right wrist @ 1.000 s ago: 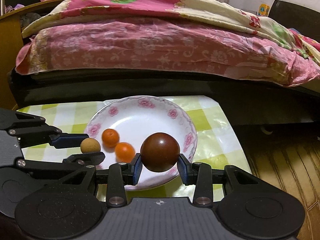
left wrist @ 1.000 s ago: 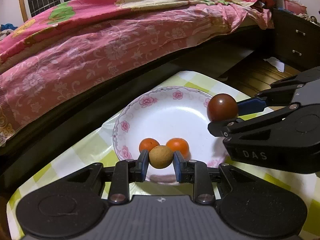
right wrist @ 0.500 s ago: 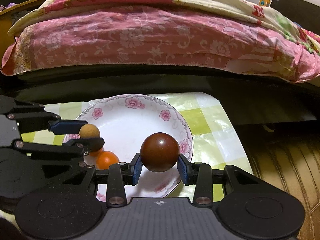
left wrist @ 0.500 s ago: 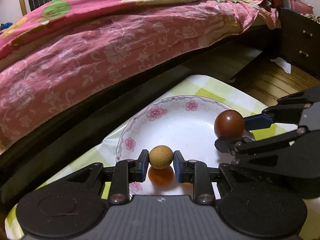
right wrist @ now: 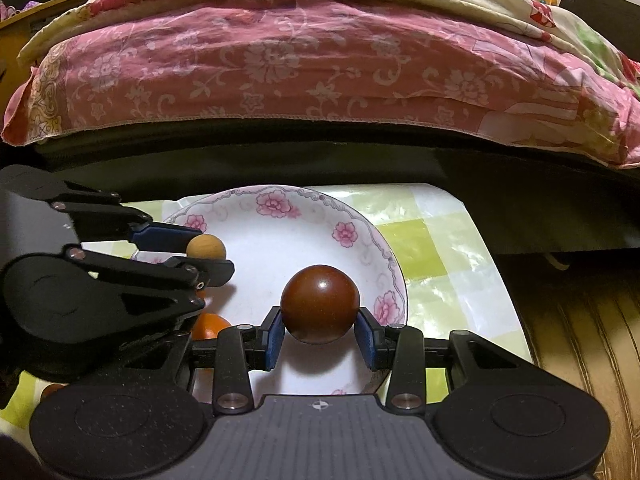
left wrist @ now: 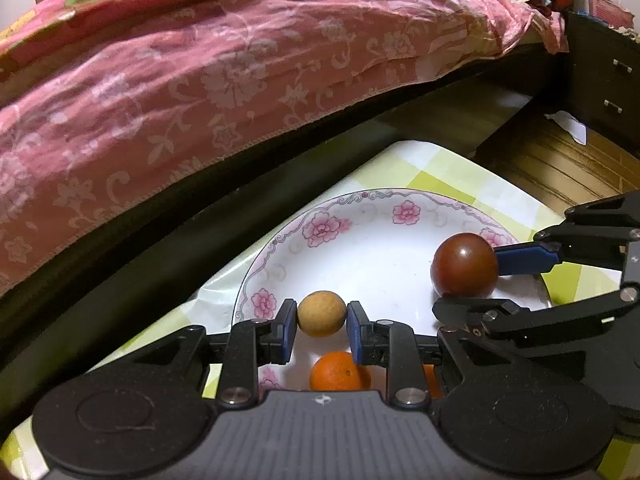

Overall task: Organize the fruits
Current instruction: 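Lower both fruits into the plate and open both tools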

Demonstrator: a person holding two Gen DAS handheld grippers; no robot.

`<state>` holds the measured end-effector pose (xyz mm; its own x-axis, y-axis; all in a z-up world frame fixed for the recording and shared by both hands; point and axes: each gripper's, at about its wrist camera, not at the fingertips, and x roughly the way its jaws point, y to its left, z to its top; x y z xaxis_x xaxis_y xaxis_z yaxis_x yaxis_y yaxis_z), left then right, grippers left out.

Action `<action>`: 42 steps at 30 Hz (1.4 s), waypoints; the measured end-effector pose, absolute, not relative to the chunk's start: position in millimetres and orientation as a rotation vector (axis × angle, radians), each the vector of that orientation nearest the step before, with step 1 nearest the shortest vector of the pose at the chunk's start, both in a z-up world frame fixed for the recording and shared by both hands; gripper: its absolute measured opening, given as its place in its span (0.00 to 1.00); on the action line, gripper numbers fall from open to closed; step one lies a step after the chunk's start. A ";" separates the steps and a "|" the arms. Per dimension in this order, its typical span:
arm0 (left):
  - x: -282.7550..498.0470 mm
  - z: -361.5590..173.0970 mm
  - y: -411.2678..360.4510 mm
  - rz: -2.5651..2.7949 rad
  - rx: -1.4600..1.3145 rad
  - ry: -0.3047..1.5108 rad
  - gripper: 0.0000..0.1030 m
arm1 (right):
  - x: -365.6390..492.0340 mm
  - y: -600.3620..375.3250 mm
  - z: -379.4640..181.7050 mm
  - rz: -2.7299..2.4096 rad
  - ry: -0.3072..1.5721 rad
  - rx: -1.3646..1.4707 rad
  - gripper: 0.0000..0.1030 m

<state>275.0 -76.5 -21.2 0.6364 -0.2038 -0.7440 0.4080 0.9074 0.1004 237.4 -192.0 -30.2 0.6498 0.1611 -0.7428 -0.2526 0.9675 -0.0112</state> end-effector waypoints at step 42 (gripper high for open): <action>265.0 -8.1 -70.7 -0.346 0.264 0.804 0.36 | 230.3 -190.7 -20.1 0.263 0.797 -0.149 0.53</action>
<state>265.0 -70.7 -8.1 0.6426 -0.2009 -0.7394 0.3986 0.9118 0.0987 230.3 -190.7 -20.1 0.6688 0.1763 -0.7222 -0.2880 0.9570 -0.0331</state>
